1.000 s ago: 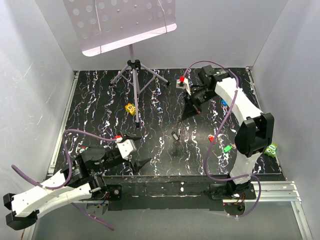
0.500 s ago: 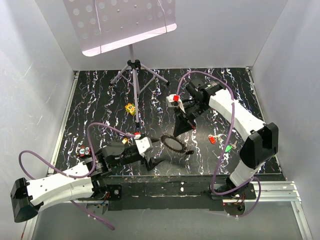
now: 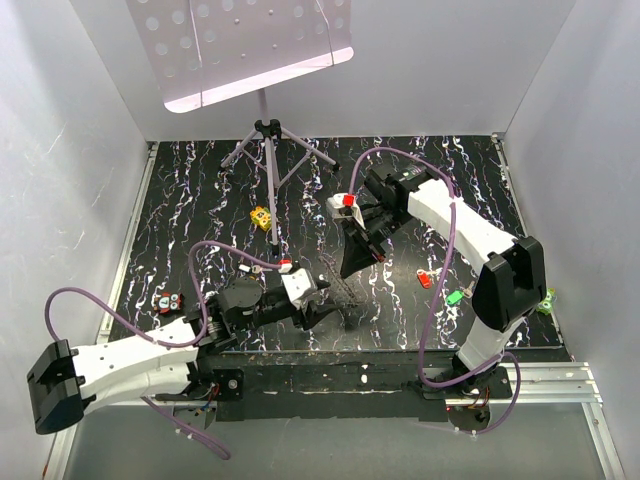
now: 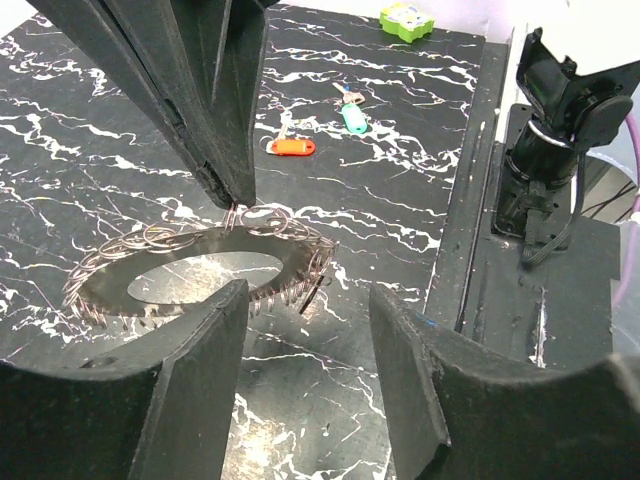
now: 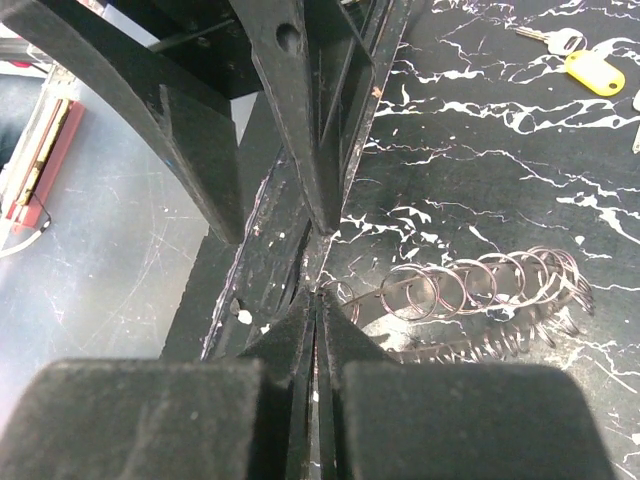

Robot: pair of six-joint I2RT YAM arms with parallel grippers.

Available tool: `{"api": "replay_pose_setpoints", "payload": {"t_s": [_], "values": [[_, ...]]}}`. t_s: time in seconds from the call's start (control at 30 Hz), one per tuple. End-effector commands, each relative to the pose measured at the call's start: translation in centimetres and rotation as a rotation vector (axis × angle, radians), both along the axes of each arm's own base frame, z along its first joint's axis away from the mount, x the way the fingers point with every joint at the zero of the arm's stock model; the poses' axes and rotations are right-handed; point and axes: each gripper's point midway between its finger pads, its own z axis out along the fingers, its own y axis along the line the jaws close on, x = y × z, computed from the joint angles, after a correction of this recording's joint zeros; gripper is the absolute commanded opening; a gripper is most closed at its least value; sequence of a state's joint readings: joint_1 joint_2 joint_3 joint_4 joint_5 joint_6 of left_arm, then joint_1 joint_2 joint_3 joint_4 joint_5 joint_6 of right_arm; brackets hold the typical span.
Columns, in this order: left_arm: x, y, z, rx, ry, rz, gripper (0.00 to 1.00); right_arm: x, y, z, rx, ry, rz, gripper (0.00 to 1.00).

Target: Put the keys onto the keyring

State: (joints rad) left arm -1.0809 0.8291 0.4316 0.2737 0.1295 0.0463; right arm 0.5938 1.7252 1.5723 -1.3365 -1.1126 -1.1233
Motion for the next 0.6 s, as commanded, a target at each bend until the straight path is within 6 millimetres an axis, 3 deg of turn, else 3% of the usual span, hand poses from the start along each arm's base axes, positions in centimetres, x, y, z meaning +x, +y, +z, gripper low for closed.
{"api": "replay_pose_setpoints", "payload": {"t_s": [0.0,0.57], "values": [[1.0,-0.2,1.0,-0.034,-0.044,0.036,0.47,-3.5,-1.3,1.6,-0.051,0.198,0.016,0.01],[3.0,-0.6,0.9,-0.023,-0.081,0.115,0.38,-3.9,-1.2,1.3,-0.06,0.217,0.031,0.01]]}}
